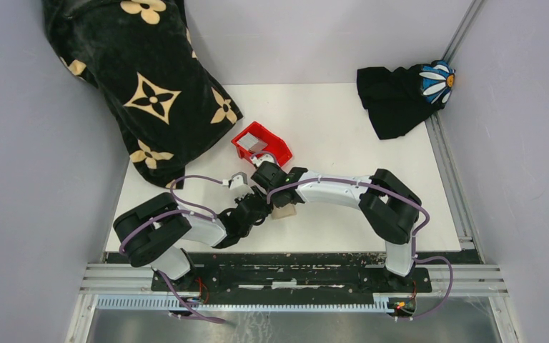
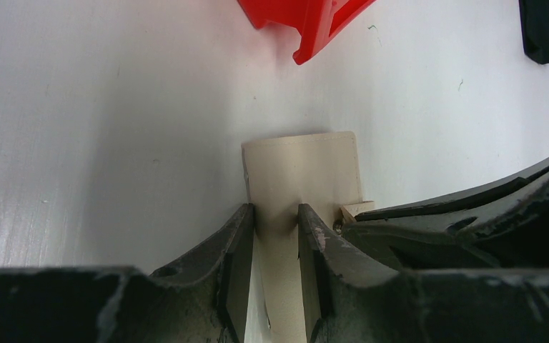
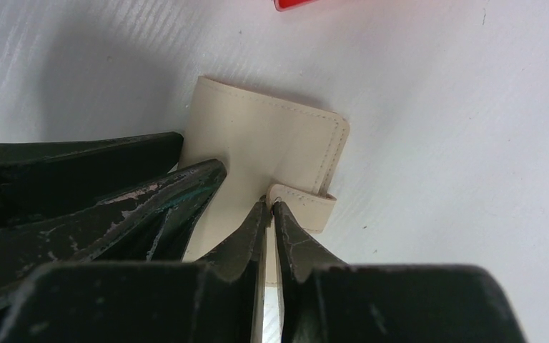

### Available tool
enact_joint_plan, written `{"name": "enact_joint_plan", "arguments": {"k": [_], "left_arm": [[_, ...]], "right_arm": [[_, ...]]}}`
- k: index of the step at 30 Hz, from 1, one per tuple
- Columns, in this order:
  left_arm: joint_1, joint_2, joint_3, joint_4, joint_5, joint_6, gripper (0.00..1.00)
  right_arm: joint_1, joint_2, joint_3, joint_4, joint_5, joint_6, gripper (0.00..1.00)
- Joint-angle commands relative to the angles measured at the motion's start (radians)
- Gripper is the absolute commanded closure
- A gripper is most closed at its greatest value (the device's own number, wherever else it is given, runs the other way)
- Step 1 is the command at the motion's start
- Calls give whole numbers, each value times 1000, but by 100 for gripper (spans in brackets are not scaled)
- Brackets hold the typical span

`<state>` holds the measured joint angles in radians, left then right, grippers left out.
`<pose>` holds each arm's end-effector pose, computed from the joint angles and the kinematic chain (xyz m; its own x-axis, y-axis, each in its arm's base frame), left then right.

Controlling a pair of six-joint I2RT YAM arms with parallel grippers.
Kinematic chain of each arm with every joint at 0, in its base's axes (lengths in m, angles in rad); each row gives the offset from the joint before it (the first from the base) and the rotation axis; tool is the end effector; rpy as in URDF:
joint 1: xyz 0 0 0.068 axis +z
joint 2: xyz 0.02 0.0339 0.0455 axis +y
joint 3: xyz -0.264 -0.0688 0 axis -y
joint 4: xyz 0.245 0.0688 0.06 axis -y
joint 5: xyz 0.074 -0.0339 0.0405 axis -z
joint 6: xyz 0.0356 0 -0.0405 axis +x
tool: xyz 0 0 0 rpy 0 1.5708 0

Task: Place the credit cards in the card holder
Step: Close the card holder at the center of the board.

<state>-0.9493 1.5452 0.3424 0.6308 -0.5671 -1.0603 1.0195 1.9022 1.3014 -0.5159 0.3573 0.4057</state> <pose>0.1581 -0.1879 0.1141 -0.5229 -0.5339 -0.6645 -0.0684 0.8034 -0.5915 0.2144 0.3248 0.1777 -0.7157 -0.4581 -0.5271 -0.4737 0.8731 -0.1157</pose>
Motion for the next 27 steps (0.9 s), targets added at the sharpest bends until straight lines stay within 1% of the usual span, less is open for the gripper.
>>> {"name": "enact_joint_plan", "arguments": {"k": [1, 27], "left_arm": [[-5, 23, 4, -51, 24, 8, 64], [-4, 30, -2, -37, 34, 0, 64]], "right_arm": [[10, 13, 40, 21, -2, 20, 87], [13, 31, 36, 30, 5, 28, 86]]}}
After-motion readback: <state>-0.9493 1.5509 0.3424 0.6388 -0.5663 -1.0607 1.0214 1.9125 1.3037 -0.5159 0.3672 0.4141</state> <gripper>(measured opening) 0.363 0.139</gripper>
